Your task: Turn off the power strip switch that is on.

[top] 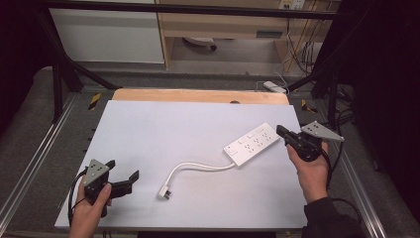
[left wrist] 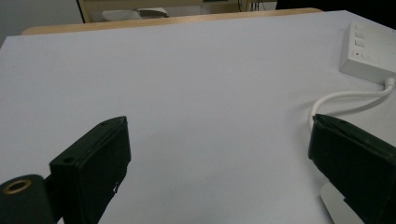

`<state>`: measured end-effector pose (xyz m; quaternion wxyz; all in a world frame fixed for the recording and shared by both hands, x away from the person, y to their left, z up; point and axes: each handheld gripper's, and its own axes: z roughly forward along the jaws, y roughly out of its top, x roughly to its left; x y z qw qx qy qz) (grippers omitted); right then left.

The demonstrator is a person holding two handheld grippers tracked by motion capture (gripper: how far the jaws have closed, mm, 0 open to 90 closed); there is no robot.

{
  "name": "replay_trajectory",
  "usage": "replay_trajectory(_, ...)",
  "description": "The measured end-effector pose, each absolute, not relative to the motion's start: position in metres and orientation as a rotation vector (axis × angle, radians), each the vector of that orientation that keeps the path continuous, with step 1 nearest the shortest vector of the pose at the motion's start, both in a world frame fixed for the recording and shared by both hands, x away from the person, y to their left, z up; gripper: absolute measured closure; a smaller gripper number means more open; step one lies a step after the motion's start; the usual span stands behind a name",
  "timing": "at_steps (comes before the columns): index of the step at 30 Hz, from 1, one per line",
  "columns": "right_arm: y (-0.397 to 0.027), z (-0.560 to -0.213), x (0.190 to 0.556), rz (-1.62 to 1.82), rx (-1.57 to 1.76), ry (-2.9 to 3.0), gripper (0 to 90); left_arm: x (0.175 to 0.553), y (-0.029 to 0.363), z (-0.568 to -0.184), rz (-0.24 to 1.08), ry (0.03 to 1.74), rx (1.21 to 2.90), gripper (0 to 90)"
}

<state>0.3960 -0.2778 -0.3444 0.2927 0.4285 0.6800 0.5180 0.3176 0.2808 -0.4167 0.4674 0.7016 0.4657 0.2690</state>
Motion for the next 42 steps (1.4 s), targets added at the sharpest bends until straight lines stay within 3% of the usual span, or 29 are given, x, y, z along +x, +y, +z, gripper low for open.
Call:
replay_trajectory(21,-0.278,-0.349,0.441,1.3,1.185,1.841,90.0,0.318,0.281,-0.417,0.655,1.144,1.729,5.8)
replay_trajectory(42,-0.279,-0.385,0.487,1.225,1.298,1.857,90.0,0.318,0.281,-0.417,0.655,1.141,1.735,5.9)
